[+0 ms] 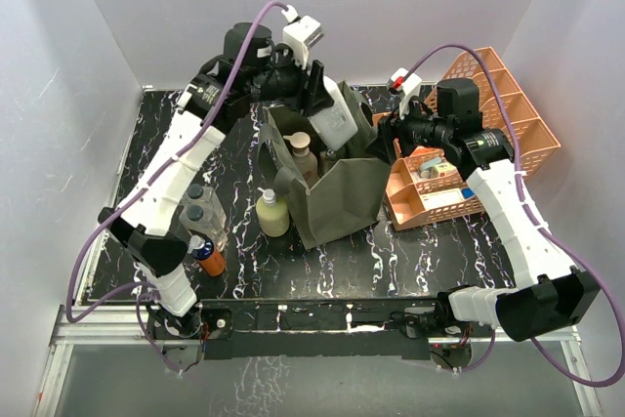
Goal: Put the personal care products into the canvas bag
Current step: Place the care product in the canvas bag.
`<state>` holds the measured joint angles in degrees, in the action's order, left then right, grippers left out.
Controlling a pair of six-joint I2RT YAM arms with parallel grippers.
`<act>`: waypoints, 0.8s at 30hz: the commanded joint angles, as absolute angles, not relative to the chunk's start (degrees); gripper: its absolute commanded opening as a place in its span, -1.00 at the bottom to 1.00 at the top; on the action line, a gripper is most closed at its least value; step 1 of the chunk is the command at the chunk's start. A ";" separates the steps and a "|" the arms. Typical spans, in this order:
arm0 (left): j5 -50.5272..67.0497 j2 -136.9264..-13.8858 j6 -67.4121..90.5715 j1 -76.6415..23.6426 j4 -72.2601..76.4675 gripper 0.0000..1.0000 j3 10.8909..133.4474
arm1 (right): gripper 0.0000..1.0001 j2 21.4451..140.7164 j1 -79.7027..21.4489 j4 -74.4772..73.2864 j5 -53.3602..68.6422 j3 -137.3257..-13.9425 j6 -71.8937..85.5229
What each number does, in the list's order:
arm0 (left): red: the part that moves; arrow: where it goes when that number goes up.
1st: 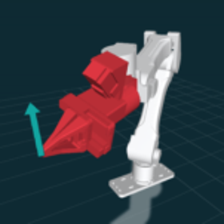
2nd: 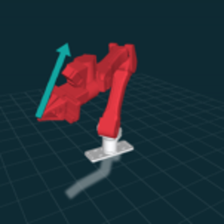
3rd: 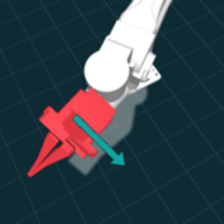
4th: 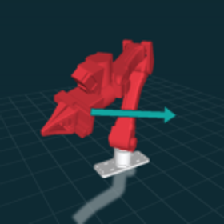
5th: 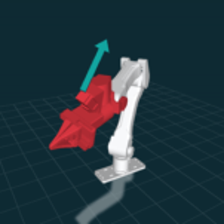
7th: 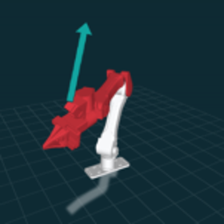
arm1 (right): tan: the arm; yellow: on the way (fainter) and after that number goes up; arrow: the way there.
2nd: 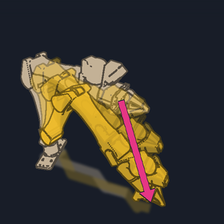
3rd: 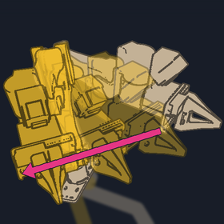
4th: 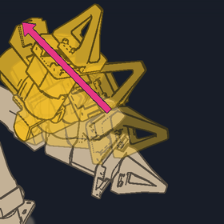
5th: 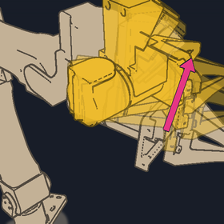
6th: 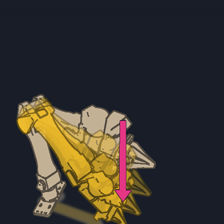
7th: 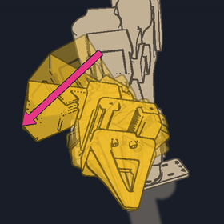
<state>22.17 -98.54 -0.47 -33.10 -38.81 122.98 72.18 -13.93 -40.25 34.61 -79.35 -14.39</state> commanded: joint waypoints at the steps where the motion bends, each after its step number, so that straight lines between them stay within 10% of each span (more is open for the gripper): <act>1: 16.70 -96.72 6.49 -34.57 -27.87 -1.00 124.43 | 0.27 71.29 -14.23 -37.46 35.52 -78.46 -13.53; 24: -11.62 -103.33 22.26 -45.56 -27.69 -1.00 121.19 | 0.25 70.79 -13.86 -35.86 37.84 -76.38 -11.43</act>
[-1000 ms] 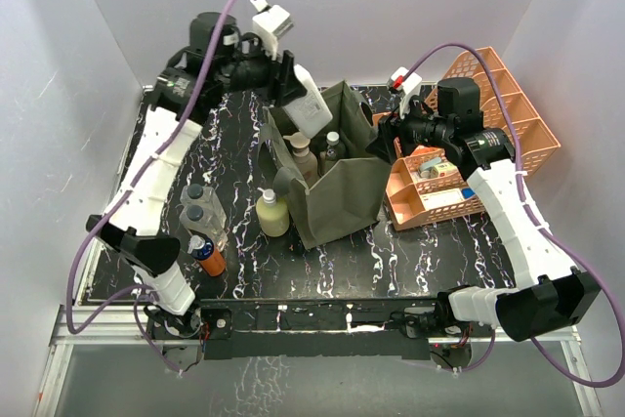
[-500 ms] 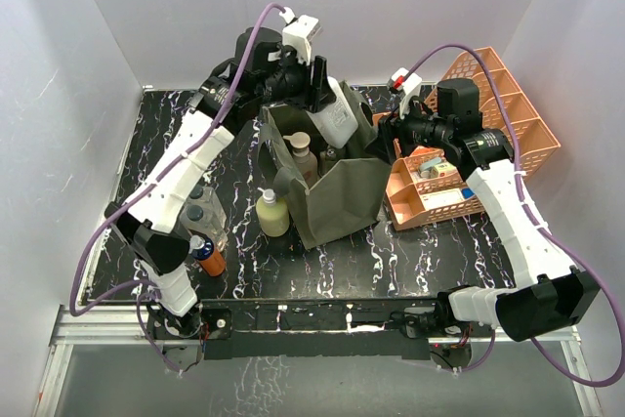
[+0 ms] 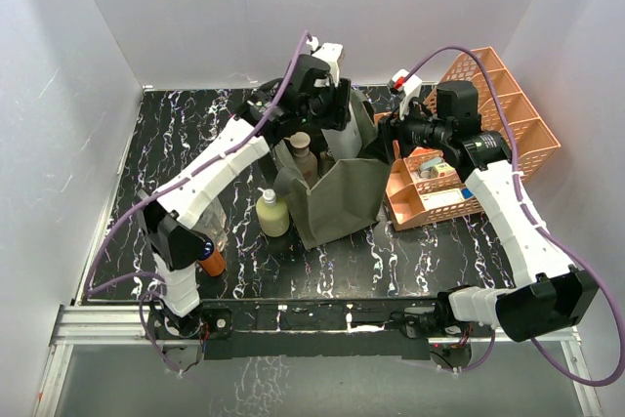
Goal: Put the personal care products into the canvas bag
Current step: Place the care product in the canvas bag.
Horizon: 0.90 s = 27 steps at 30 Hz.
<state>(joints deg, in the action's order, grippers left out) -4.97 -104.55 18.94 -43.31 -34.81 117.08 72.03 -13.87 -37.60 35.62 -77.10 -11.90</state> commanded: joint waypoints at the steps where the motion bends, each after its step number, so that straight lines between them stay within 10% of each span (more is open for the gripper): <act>1: -12.18 -103.98 22.20 -46.43 -27.65 -1.00 121.50 | 0.23 70.83 -13.88 -35.83 38.36 -76.26 -11.36; 17: -28.64 -110.07 35.32 -47.99 -33.00 -1.00 125.65 | -0.75 70.37 -13.69 -33.28 41.16 -73.38 -9.27; 27: -33.78 -113.20 39.99 -48.29 -33.52 -1.00 126.82 | -0.81 70.41 -13.50 -32.20 41.45 -73.11 -7.65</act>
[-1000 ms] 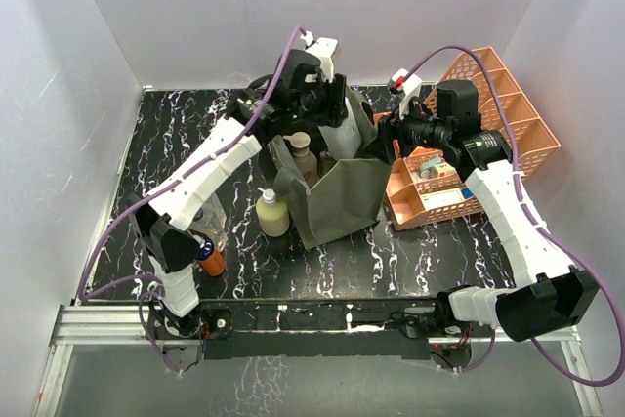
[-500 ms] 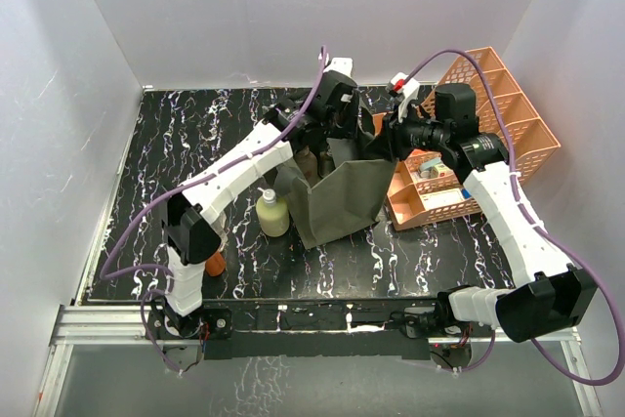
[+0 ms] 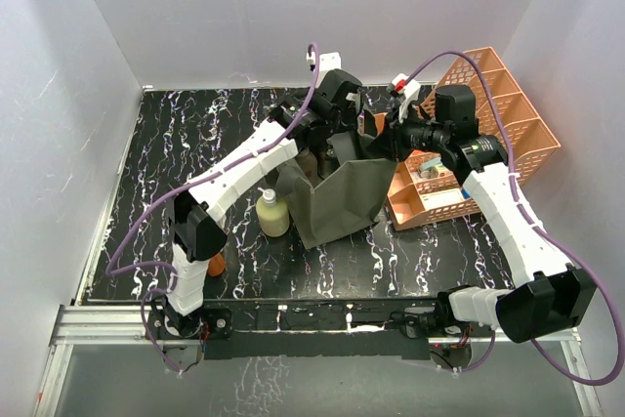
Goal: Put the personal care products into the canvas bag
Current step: Place the care product in the canvas bag.
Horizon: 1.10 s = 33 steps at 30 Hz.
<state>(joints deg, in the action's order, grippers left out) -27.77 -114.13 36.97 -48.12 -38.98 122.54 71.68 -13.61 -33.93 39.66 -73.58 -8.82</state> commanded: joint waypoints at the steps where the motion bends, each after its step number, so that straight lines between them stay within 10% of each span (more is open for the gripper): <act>1: -34.18 -113.28 40.28 -48.33 -33.68 -1.00 126.98 | -0.81 70.35 -13.34 -31.73 40.71 -73.01 -6.92; 33: -43.15 -110.47 28.33 -56.71 -27.79 -1.00 123.18 | -0.37 70.69 -11.82 -28.03 32.47 -72.63 -1.84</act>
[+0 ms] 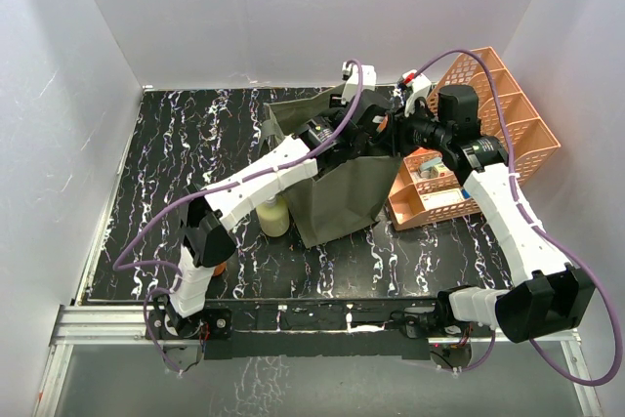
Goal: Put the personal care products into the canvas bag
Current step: Place the care product in the canvas bag.
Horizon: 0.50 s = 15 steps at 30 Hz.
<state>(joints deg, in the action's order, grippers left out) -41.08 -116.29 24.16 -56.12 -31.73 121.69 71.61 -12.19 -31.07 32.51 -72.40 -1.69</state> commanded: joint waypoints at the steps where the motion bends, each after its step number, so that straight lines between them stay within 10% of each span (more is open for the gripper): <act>1: -44.13 -110.79 29.70 -56.76 -28.35 -1.00 123.51 | -0.36 70.62 -11.78 -27.96 32.66 -72.46 -1.91; 15: -37.92 -112.78 38.77 -53.71 -33.23 -1.00 124.42 | -0.35 69.55 -11.72 -27.16 34.41 -71.11 -1.68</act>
